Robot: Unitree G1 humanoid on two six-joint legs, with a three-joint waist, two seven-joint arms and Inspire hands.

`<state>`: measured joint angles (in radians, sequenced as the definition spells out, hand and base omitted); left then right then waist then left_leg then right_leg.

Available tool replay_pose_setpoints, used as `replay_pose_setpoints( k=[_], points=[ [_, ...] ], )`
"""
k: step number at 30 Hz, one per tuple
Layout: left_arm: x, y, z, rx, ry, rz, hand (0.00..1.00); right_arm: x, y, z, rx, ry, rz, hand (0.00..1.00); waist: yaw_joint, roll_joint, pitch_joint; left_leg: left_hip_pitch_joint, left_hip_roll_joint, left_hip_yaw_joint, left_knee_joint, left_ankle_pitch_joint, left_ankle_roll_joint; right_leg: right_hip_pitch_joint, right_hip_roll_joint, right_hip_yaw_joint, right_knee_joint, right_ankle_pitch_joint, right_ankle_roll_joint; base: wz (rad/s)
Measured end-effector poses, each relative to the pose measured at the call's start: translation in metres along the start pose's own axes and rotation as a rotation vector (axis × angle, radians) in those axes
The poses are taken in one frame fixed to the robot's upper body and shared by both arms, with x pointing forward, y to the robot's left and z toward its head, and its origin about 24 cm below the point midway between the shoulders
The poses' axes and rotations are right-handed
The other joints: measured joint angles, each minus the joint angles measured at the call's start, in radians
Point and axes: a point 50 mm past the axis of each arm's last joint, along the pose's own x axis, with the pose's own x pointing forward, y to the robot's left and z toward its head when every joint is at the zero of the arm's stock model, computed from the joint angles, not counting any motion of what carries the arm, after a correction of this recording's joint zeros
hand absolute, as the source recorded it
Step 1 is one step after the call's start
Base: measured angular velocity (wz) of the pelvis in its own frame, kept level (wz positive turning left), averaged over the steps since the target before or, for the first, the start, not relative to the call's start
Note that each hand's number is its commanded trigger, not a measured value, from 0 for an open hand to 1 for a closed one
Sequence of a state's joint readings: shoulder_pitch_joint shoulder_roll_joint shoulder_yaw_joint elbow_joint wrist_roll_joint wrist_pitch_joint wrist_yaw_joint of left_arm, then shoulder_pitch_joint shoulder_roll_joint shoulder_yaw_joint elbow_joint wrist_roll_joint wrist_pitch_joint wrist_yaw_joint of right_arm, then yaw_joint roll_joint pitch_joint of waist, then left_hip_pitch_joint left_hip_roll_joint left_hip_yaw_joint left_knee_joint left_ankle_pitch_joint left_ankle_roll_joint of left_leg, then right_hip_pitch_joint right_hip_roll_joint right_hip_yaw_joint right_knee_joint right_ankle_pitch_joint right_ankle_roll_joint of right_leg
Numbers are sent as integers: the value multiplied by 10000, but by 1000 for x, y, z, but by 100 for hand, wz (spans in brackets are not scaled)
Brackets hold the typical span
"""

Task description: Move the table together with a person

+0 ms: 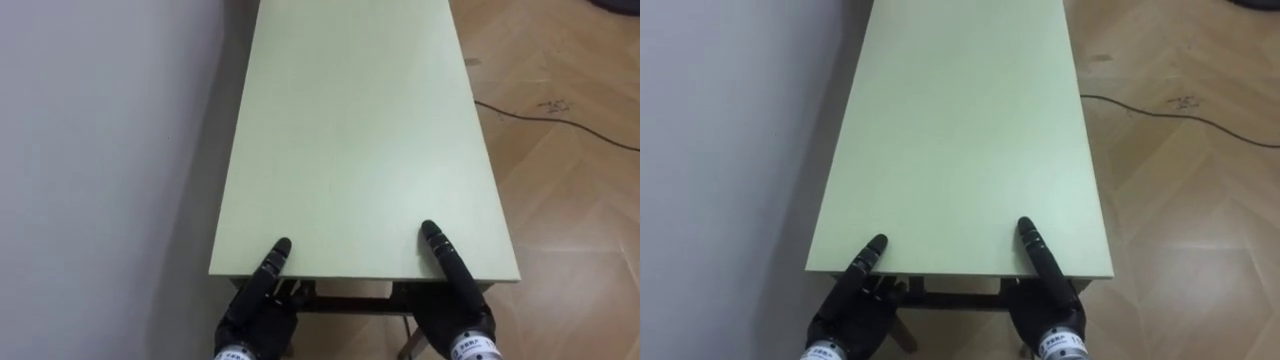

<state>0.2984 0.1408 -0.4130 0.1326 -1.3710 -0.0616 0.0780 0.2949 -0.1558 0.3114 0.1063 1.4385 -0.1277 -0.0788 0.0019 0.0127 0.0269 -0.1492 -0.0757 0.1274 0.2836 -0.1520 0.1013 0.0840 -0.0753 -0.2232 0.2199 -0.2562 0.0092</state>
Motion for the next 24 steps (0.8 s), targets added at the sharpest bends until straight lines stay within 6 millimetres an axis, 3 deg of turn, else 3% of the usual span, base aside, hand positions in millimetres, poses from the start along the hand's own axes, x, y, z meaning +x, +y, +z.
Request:
replay_pose_setpoints(
  k=[10, 13, 20, 21, 22, 23, 24],
  points=[
    [1, 16, -2, -5, 132, -191, 100, 0, -9, -3, -401, 56, -85, 100, -13, -12, -72, 343, 12, 11, -207, -7, 1, 146, 0, 51, 25, 38, 64, -2],
    [1, 21, -2, 149, 171, -192, 100, 0, -13, -5, -460, 85, -193, 100, -12, -64, -155, 485, 5, 29, -326, -11, -2, 219, 25, 324, 22, 49, 83, -1],
    [4, 32, -3, 471, 244, -276, 100, 4, -21, -10, -614, 39, -273, 100, 1, -79, -166, 709, 12, 54, -470, -11, -3, 376, 36, 266, -7, 99, 98, -1],
    [5, 33, -3, 477, 269, -285, 93, 5, -21, -9, -639, 31, -267, 100, 0, -66, -162, 721, 10, 51, -474, -11, -2, 386, 37, 264, -11, 103, 99, 0],
    [5, 34, -4, 477, 284, -288, 59, 6, -21, -9, -649, -6, -269, 65, -2, -45, -161, 728, 5, 44, -480, -12, 0, 394, 36, 264, -18, 108, 103, 0],
    [5, 36, -4, 480, 310, -216, 51, 6, -22, -9, -656, -13, -289, 53, 3, -33, -162, 738, 8, 44, -479, -11, 2, 397, 37, 265, -18, 119, 109, -4],
    [6, 37, -4, 510, 320, -203, 22, 7, -23, -9, -651, -8, -312, 7, 6, -27, -164, 749, 10, 44, -479, -11, 3, 402, 39, 264, -17, 124, 107, -4]
  ],
)
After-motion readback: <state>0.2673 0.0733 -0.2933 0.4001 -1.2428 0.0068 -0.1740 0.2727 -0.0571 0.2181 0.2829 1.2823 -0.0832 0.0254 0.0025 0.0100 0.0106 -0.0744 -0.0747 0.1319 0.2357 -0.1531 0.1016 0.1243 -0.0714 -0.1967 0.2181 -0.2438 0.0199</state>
